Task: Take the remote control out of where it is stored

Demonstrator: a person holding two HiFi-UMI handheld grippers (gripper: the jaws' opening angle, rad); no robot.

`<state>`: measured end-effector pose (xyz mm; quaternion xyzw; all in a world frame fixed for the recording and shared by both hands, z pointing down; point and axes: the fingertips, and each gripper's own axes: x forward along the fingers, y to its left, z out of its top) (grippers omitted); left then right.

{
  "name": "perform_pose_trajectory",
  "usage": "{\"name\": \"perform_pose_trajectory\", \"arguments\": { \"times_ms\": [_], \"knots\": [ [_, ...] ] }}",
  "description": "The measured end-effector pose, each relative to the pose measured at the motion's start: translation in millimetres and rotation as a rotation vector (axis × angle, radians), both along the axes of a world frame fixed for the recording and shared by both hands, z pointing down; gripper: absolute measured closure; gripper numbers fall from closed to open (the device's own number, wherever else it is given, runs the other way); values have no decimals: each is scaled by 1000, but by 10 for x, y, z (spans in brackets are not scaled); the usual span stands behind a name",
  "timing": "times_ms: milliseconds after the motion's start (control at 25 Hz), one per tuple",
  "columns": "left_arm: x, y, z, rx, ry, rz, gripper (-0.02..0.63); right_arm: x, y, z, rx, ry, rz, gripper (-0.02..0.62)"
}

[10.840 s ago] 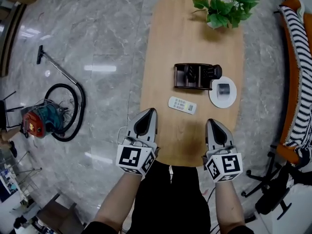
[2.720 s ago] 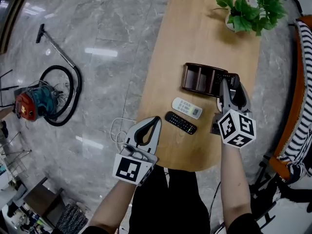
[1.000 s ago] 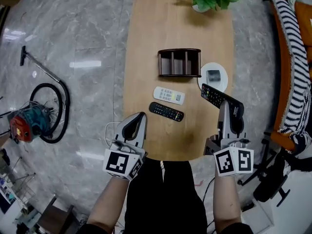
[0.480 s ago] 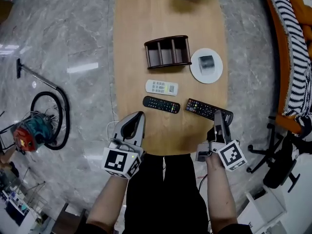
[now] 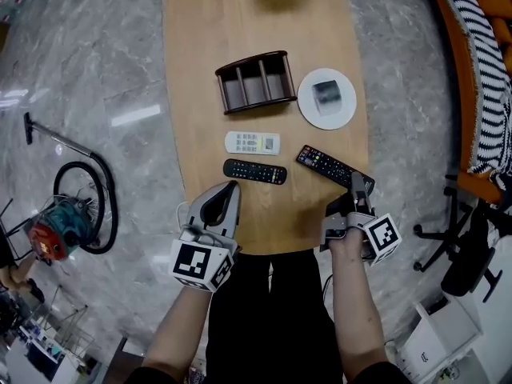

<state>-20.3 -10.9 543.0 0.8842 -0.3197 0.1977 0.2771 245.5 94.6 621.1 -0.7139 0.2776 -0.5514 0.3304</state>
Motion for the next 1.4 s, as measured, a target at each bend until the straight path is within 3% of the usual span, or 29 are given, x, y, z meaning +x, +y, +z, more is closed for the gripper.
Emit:
{"name": "perform_pose_trajectory", "arguments": {
  "times_ms": [440,720,1040,1400],
  "knots": [
    [257,57,169,-21,-42,61,598,17,148,453,34,-253,227,482],
    [517,86,197,-55,-11,70,598,-77,231,667,-4,-405,323,480],
    [741,104,250,-62,-26,112,600,-80,233,657,-86,-360,297,477],
    [746,95,191,-52,-21,105,598,-226,272,598,-124,-409,241,400]
  ]
}}
